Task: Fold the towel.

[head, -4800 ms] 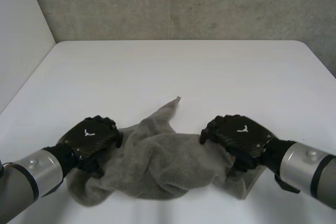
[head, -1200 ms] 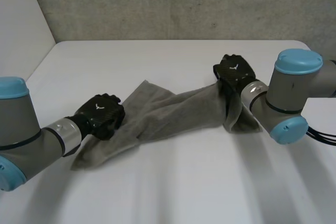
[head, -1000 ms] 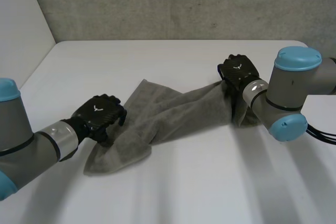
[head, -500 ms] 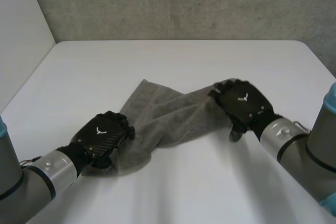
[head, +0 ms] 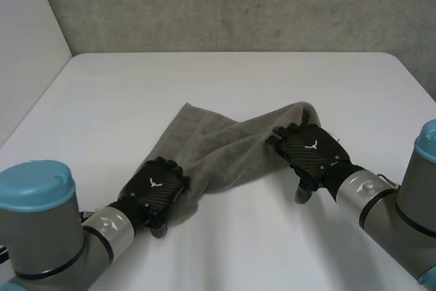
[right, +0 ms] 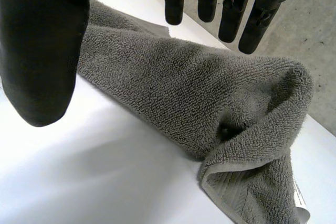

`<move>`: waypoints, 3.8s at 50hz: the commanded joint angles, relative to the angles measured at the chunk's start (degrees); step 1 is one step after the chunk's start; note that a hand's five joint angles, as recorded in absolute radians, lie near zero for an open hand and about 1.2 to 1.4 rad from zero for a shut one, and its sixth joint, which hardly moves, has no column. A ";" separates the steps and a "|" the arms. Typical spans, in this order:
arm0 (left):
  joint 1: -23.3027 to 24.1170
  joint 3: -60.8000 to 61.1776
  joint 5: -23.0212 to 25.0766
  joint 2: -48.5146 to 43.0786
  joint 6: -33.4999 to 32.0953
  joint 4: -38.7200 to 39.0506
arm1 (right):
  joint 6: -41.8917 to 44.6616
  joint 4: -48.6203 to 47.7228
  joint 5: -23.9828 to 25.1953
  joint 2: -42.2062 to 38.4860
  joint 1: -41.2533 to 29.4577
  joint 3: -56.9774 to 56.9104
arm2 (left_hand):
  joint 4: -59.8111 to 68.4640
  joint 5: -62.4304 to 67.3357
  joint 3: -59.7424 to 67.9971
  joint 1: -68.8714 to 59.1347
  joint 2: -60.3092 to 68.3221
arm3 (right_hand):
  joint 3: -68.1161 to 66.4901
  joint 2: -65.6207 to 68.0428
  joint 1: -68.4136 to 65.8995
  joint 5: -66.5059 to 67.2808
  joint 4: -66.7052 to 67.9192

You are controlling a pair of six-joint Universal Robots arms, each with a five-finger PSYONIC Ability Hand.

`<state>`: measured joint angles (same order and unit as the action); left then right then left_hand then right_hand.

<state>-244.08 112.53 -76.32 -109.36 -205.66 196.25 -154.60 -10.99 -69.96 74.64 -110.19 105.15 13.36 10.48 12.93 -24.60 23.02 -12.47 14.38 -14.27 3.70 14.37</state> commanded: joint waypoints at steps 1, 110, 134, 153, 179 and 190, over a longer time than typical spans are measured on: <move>0.01 -2.67 -1.20 -2.87 0.00 0.01 | 0.00 0.00 -0.09 -0.02 0.06 0.14 | -3.36 -0.51 -2.93 4.63 -3.05 | 2.47 -4.38 4.27 -3.70 -4.37; -8.34 -27.19 7.32 24.72 36.74 -5.44 | -31.68 -6.82 8.35 2.34 2.34 -52.68 | -3.36 59.52 -2.93 -55.40 56.98 | 2.47 65.62 -65.73 66.30 -4.37; -7.29 1.63 8.29 21.65 30.77 -2.36 | -21.39 3.14 16.44 -17.85 1.91 -30.09 | -3.36 59.52 -2.93 -55.40 56.98 | 2.47 -4.38 4.27 -3.70 -4.37; -9.05 -2.41 8.55 20.76 30.23 -2.63 | -11.16 6.95 6.15 -6.00 4.10 -17.19 | -3.36 59.52 -2.93 -55.40 56.98 | 2.47 -4.38 4.27 -3.70 -4.37; -13.70 -2.93 8.55 19.01 30.32 -2.71 | -2.63 8.52 6.68 -22.16 7.45 -23.67 | -3.36 59.52 -2.93 -55.40 56.98 | 2.47 13.51 -13.62 14.19 -4.37; -13.70 -2.85 8.55 19.01 30.32 -2.71 | -3.51 8.44 6.07 -26.73 6.13 -28.50 | -3.36 59.52 -2.93 -55.40 56.98 | 2.47 14.71 -14.82 15.39 -4.37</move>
<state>-257.80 109.65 -67.76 -90.38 -175.34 193.54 -157.46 -2.46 -63.66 49.82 -103.18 78.85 13.36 66.48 12.94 -74.18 74.68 -12.47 27.53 -27.96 18.58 14.36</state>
